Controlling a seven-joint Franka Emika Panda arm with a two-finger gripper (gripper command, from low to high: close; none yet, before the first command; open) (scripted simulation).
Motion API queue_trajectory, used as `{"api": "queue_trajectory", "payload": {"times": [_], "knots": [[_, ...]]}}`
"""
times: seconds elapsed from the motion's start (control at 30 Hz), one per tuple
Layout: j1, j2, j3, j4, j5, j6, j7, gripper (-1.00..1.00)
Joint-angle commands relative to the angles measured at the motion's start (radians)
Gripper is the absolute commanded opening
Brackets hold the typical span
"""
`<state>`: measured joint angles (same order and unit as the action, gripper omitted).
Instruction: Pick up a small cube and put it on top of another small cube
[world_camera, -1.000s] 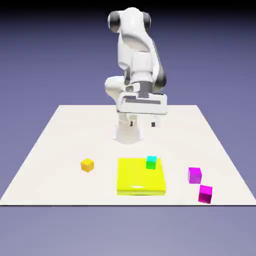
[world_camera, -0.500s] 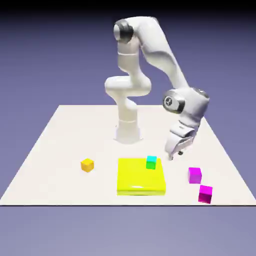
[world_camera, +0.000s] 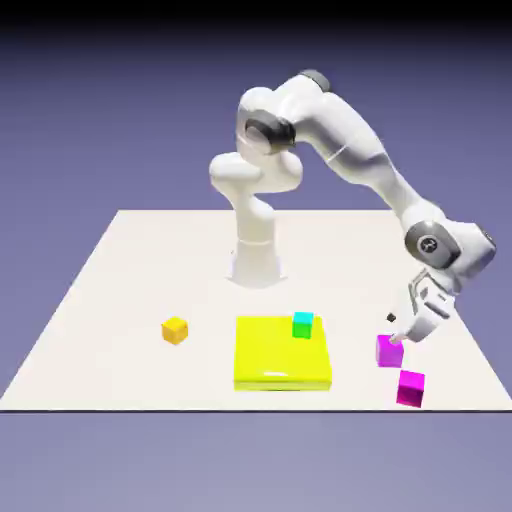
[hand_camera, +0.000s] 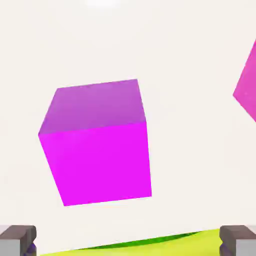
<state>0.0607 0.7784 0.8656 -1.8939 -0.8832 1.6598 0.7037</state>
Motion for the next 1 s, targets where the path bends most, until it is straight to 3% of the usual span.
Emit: {"api": "queue_trajectory", "payload": {"times": [0.0,0.1,0.2,0.23,0.7,0.83,0.87,0.97], "knots": [[0.001,0.036,0.023,0.025,-0.024,-0.037,-0.001,0.00],[0.003,0.084,0.054,0.057,-0.055,-0.086,-0.002,0.00],[-0.020,0.147,-0.013,-0.007,-0.138,0.014,0.038,0.00],[-0.020,0.147,-0.013,-0.007,-0.138,0.014,0.038,-1.00],[0.125,0.127,-0.064,0.431,-0.114,-0.188,-0.353,-1.00],[0.075,0.170,-0.102,0.342,-0.166,-0.079,-0.311,-1.00],[0.075,0.170,-0.102,0.342,-0.166,-0.079,-0.311,1.00],[0.115,0.135,-0.072,0.413,-0.125,-0.166,-0.345,1.00]]}}
